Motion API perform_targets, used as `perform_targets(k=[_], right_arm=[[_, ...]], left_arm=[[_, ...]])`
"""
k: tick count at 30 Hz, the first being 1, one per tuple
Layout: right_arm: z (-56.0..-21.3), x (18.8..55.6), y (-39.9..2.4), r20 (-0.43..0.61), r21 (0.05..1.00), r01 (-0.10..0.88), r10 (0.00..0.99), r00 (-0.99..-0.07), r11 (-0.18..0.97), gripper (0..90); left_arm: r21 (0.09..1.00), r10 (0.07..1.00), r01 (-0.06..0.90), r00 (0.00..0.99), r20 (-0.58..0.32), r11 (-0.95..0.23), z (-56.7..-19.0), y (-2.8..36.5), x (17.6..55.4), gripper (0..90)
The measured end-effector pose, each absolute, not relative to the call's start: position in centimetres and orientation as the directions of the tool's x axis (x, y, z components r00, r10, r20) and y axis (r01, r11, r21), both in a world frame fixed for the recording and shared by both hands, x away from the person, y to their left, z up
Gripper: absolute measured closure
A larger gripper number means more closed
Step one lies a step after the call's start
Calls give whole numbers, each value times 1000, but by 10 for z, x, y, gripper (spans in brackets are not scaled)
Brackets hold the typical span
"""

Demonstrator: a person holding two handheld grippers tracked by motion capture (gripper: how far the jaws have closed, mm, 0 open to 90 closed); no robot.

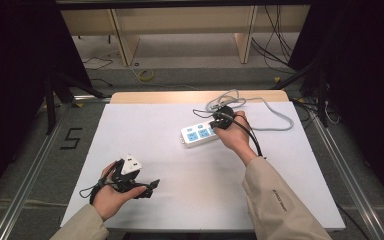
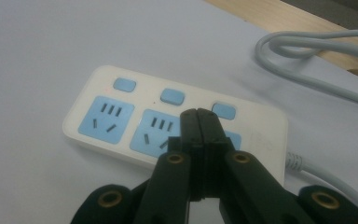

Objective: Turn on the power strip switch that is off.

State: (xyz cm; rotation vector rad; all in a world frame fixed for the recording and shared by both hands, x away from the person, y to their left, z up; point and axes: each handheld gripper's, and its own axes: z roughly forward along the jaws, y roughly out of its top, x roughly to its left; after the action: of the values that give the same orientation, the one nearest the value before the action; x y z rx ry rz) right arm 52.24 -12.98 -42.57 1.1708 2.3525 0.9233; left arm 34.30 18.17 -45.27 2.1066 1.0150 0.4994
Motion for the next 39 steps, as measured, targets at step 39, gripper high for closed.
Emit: perform_targets(k=[39], right_arm=[[-431,538,-116,-24,674,585,805,-593,451,900]], left_arm=[[750,785,504,619,31,-428,-453,181,343,106]])
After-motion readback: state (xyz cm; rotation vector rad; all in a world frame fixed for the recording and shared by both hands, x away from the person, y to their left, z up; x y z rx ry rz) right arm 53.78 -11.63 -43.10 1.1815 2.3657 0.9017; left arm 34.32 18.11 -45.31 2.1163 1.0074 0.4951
